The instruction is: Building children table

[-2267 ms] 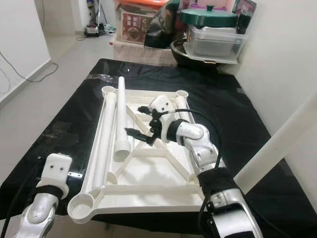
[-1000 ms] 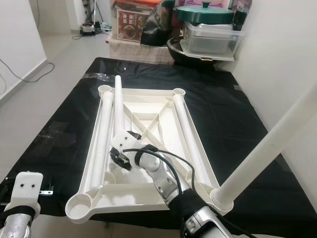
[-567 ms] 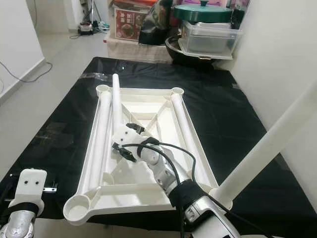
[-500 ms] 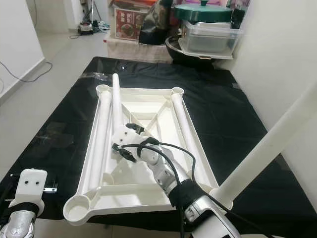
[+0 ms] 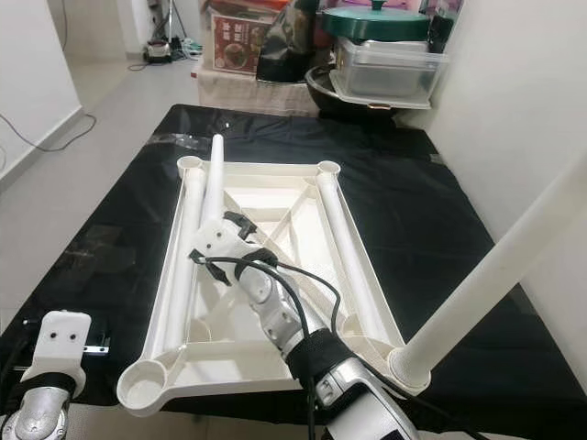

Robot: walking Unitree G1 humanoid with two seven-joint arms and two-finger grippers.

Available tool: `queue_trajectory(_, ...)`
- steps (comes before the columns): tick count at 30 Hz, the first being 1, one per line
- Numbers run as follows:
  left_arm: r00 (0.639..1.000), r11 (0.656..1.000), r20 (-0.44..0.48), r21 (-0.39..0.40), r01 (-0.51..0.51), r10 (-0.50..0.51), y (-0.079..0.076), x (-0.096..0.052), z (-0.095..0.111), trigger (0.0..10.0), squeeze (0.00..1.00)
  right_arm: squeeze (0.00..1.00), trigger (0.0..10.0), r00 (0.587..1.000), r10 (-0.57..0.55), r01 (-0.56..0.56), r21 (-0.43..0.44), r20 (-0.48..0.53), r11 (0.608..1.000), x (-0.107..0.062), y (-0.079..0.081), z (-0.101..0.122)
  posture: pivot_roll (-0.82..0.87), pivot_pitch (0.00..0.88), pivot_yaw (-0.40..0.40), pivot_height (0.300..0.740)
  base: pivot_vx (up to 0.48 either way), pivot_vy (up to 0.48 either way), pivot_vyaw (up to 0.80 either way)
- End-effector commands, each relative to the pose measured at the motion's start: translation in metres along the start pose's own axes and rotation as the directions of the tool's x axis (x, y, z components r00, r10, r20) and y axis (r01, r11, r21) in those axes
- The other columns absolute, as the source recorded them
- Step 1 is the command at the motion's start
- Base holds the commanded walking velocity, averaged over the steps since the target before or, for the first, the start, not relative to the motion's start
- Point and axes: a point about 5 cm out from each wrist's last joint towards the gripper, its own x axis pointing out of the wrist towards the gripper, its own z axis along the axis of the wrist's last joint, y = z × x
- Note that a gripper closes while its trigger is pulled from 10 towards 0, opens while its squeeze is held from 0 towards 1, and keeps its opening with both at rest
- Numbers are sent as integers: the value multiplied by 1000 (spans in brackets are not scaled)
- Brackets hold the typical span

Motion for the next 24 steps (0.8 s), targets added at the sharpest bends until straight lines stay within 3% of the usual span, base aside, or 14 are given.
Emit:
queue_trajectory(1,1000,1000,-21,12,11,-10,-4,0,-3,10000,0,0,10000,1000,3,-3,-3,-29,1000,-1,5,-9,140,0,-86,740,0,0,0)
queue_trajectory(2,1000,1000,-20,13,11,-11,-4,1,-3,10000,0,0,8627,999,3,-3,-7,-35,1000,0,6,-12,140,0,-86,740,0,0,0)
queue_trajectory(3,1000,1000,-19,14,11,-11,-4,2,-3,10000,0,0,8627,999,4,-5,-10,-40,1000,0,7,-14,139,0,-86,740,0,0,0)
queue_trajectory(4,1000,1000,-19,15,11,-11,-4,2,-2,10000,0,0,5412,999,6,-6,-11,-43,1000,1,7,-15,139,0,-86,740,0,0,0)
queue_trajectory(5,1000,1000,-18,15,11,-11,-4,3,-2,10000,0,0,3412,999,11,-12,-9,-44,1000,1,8,-16,139,0,-86,740,0,0,0)
queue_trajectory(6,1000,1000,-17,15,11,-10,-4,3,-2,10000,0,0,157,999,17,-18,-4,-42,1000,2,10,-16,145,0,-88,740,0,0,0)
queue_trajectory(8,1000,1000,-17,15,10,-10,-4,3,-2,10000,0,0,0,999,20,-20,6,-38,1000,3,12,-16,146,0,-89,740,0,0,0)
queue_trajectory(18,1000,1000,-22,26,10,-9,-4,1,-3,10000,0,0,0,999,2,-2,13,-46,1000,7,21,-14,157,0,-88,740,0,0,0)
queue_trajectory(19,1000,1000,-22,27,10,-10,-4,2,-3,10000,0,0,4627,998,-10,11,3,-59,1000,8,21,-15,158,0,-87,740,0,0,0)
queue_trajectory(20,1000,1000,-21,28,11,-10,-5,2,-2,10000,0,0,4627,997,-19,19,-5,-68,1000,9,21,-16,158,0,-87,740,0,0,0)
queue_trajectory(21,1000,1000,-21,29,11,-11,-5,2,-2,10000,0,0,10000,997,-23,23,-8,-78,1000,9,21,-16,161,0,-85,740,0,0,0)
queue_trajectory(24,1000,999,-20,31,12,-11,-5,3,-2,10000,0,0,10000,996,-24,23,-7,-86,1000,10,22,-17,161,0,-85,740,0,0,0)
